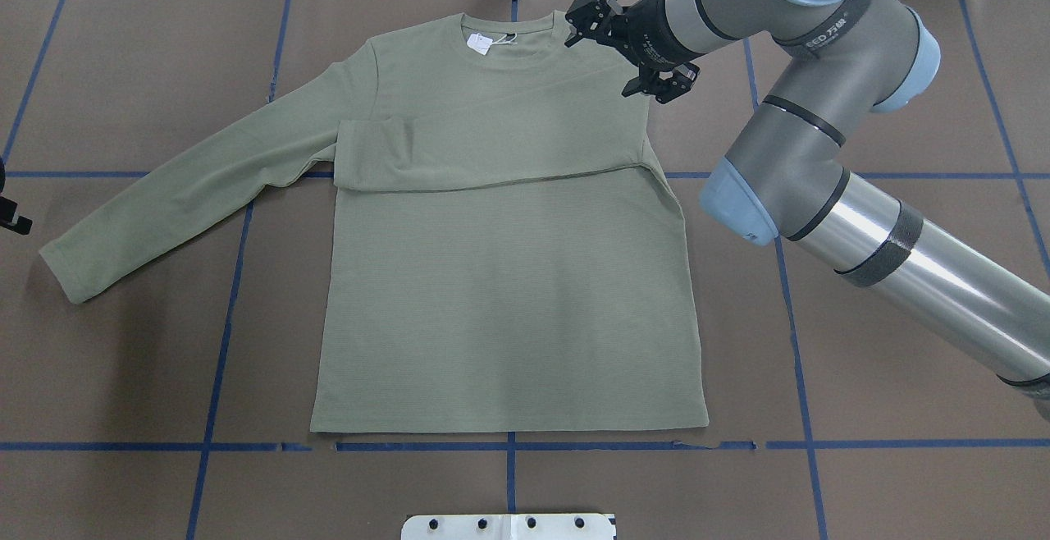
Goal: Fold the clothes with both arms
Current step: 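Release the sleeve and raise the right gripper back toward its side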
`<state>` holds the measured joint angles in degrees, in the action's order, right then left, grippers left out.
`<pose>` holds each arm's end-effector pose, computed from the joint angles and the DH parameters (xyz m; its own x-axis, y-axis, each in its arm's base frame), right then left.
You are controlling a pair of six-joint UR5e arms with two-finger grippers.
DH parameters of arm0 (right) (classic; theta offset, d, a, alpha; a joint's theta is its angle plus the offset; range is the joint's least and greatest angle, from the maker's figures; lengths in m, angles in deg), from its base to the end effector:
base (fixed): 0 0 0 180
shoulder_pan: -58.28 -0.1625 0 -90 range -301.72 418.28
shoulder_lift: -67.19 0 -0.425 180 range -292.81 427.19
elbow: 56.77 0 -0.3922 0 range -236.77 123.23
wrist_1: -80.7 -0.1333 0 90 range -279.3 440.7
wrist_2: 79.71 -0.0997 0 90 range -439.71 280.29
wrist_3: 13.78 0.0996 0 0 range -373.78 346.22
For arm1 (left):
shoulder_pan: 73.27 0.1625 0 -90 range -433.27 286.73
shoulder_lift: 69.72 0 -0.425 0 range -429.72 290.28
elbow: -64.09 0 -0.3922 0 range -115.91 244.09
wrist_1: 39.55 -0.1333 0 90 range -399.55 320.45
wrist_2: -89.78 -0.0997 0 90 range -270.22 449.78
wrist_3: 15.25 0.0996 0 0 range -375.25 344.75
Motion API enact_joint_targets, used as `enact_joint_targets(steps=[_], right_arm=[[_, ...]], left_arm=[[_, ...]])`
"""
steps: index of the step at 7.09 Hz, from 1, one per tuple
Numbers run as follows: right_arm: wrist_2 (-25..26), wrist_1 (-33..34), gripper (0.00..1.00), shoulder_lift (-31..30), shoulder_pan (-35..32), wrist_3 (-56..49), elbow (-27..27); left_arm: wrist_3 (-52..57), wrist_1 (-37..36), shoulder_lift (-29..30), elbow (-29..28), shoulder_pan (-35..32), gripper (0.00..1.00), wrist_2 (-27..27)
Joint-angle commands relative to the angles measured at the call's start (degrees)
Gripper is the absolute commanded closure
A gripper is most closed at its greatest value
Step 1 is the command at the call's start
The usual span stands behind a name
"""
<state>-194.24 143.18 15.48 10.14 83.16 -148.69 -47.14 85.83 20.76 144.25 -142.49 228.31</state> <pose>-0.3883 -0.5712 0.1850 0.2001 0.3881 0.8996 -0.4486 0.8526 -0.2680 0.1258 -0.4968 0.6668 0.5951 0.0166 -0.8035 -0.0052 0.9998 0.0167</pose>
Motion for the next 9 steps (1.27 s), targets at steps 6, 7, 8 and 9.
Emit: enact_joint_targets(steps=[6,7,8,9], right_arm=[[-0.96,-0.08,0.01,-4.80,-1.52,-2.20,-2.65],[-0.96,0.01,0.01,-4.80,-1.52,-2.20,-2.74],[-0.87,0.01,0.01,-4.80,-1.52,-2.20,-2.83],[-0.87,0.01,0.01,-4.80,-1.52,-2.20,-2.83]], left_arm=[[0.08,0.13,2.15,-2.63,4.52,0.10,-0.01],[0.08,0.04,2.15,-2.63,4.70,0.10,-0.01],[0.16,0.13,2.15,-2.89,4.79,0.10,-0.01],[0.17,0.04,2.15,-2.98,5.14,0.11,-0.01]])
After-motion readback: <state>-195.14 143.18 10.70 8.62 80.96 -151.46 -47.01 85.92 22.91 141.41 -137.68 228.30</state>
